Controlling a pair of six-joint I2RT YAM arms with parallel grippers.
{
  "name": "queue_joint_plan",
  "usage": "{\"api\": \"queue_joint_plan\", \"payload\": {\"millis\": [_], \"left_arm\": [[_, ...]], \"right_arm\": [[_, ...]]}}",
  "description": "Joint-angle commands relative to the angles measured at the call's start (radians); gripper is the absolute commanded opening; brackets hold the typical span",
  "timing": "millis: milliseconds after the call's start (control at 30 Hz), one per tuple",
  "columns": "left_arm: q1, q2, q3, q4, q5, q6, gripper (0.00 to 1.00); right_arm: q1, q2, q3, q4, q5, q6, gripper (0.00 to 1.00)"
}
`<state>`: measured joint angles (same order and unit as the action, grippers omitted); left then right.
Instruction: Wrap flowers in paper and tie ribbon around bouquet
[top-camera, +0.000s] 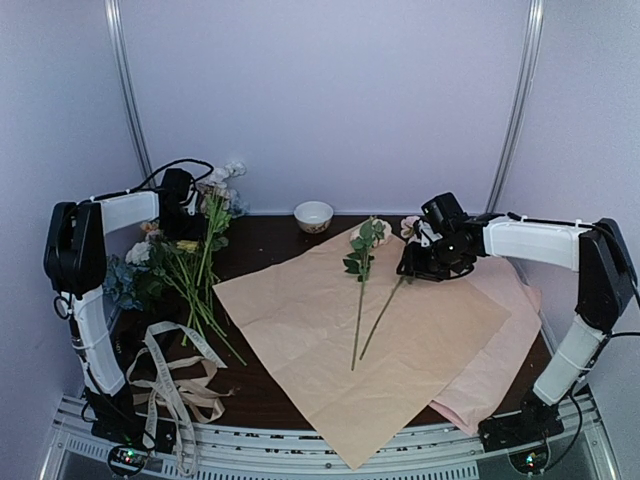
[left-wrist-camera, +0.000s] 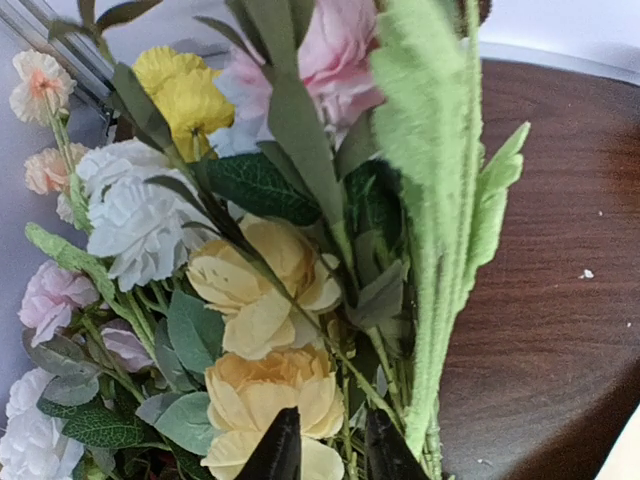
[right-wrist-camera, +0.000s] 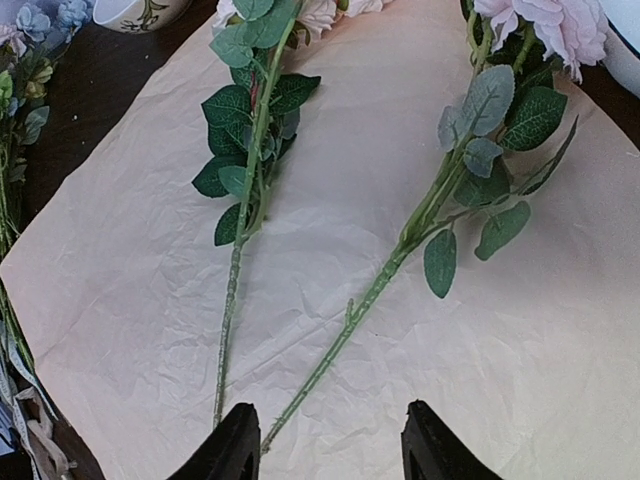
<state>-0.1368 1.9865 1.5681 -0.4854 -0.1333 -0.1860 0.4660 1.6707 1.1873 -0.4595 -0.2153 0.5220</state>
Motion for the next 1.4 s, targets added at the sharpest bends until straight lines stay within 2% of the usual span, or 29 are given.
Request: {"api": "queue_joint_plan", "payload": {"millis": [0, 167, 333, 500, 633, 733, 867, 1200, 1367], "left_arm": [[0.011, 0.010, -0.030, 0.050, 0.040, 0.005, 0.26], [0.011, -0.019, -0.097, 0.098, 0.205, 0.036, 0.31], [0.010, -0.020, -0.133, 0.089, 0.243, 0.072, 0.27], [0.008, 0.015, -0.099, -0.031, 0.120, 0.031, 0.26], [0.008, 0.016, -0.116, -0.029, 0.138, 0.004, 0.21], [0.007, 0.004, -0.125, -0.021, 0.137, -0.009, 0.13], [0.006, -0.070, -0.175, 0.037, 0.131, -0.016, 0.00], [0.007, -0.249, -0.302, 0.192, 0.087, -0.012, 0.00], [-0.006, -0.444, -0.483, 0.478, 0.128, 0.020, 0.00]], "right_arm": [[-0.001, -0.030, -0.018, 0.000, 0.026, -0.011, 0.49], [-0.001, -0.031, -0.020, -0.002, 0.028, -0.016, 0.49], [-0.001, -0.024, -0.022, -0.001, 0.025, -0.016, 0.49], [-0.001, -0.022, -0.018, -0.002, 0.021, -0.016, 0.49], [-0.001, -0.016, -0.012, -0.005, 0.017, -0.019, 0.49], [0.000, -0.008, -0.004, -0.009, 0.013, -0.022, 0.49], [-0.001, -0.008, 0.000, -0.010, 0.014, -0.024, 0.49], [-0.001, -0.015, 0.015, -0.026, 0.018, -0.034, 0.49], [-0.001, -0.037, 0.018, -0.024, 0.026, -0.051, 0.49]]}}
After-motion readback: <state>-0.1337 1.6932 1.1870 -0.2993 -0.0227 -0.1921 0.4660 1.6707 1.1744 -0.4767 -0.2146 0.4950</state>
